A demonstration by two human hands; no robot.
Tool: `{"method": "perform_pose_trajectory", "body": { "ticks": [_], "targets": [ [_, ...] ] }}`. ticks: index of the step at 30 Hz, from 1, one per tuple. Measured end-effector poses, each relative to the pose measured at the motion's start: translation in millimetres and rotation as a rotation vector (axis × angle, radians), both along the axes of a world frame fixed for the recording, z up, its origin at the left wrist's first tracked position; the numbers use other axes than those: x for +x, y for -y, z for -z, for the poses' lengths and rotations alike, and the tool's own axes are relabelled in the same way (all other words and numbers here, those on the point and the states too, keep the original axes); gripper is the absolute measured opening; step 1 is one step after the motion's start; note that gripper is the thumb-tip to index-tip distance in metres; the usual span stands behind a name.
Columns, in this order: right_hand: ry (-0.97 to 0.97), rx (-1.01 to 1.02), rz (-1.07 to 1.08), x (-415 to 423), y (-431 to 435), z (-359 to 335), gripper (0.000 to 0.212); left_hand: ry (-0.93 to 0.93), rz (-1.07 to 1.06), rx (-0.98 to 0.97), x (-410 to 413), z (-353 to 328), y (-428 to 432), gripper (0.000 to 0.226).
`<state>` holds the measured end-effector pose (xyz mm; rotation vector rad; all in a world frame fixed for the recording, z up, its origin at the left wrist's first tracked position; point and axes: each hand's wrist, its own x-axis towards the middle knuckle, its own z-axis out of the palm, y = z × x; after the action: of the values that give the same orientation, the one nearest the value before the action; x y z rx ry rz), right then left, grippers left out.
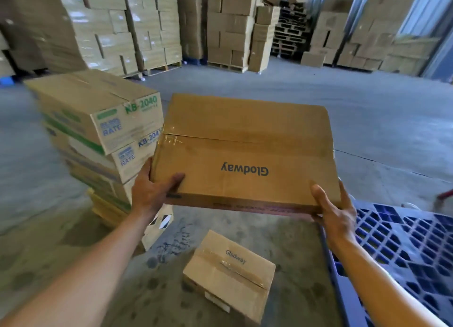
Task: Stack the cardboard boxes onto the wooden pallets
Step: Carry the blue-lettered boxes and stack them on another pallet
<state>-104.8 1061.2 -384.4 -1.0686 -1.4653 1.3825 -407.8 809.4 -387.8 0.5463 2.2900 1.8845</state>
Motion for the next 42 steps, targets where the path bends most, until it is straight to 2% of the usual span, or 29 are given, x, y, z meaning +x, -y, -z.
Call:
{"method": "perform_pose_trajectory", "body": {
  "ticks": [2,6,8,10,16,21,23,28,31,34,37,42],
  "targets": [
    [-0.023,0.008,-0.053,4.9,9.6,-12.2,0.076,0.0,-0.062,-0.015,24.5,-9.4,28.3,0.094],
    [-0.058,-0.024,-0.232,-0.3,37.3,-29.0,0.076,0.026,-0.226,0.009,77.4,-30.0,102.8,0.085],
    [-0.082,-0.076,-0.313,-12.0,61.5,-33.8,0.081,0.024,-0.302,0.036,100.1,-43.8,144.1,0.088],
    [-0.096,-0.115,-0.388,-25.1,89.8,-39.5,0.084,0.0,-0.393,0.004,119.2,-56.0,187.8,0.08],
    [-0.12,-0.082,-0.646,-64.3,193.1,-48.1,0.083,0.006,-0.651,-0.025,163.4,-68.8,328.1,0.077],
    [-0.128,-0.077,-0.821,-92.4,305.0,-49.9,0.095,-0.021,-0.816,-0.001,208.3,-74.9,448.7,0.047],
    [-0.112,-0.053,-0.89,-102.2,363.8,-47.8,0.098,-0.043,-0.895,-0.011,223.8,-74.3,511.0,0.046],
    [-0.114,0.012,-0.99,-120.7,510.3,-36.4,0.064,-0.096,-1.006,-0.035,256.4,-76.3,658.7,0.043],
    [-0.168,-0.022,-1.044,-120.0,590.3,-36.1,0.045,-0.081,-1.033,-0.036,269.9,-81.1,730.5,0.047],
    [-0.161,-0.044,-1.079,-123.1,651.4,-42.6,0.055,-0.056,-1.056,-0.023,275.3,-84.8,786.2,0.054],
    [-0.138,0.003,-1.107,-135.6,700.6,-52.4,0.054,-0.05,-1.103,-0.003,277.3,-81.9,830.1,0.058],
    [-0.11,0.06,-1.168,-171.3,768.6,-58.7,0.053,-0.05,-1.174,0.012,274.0,-77.8,885.6,0.051]
  ]
}}
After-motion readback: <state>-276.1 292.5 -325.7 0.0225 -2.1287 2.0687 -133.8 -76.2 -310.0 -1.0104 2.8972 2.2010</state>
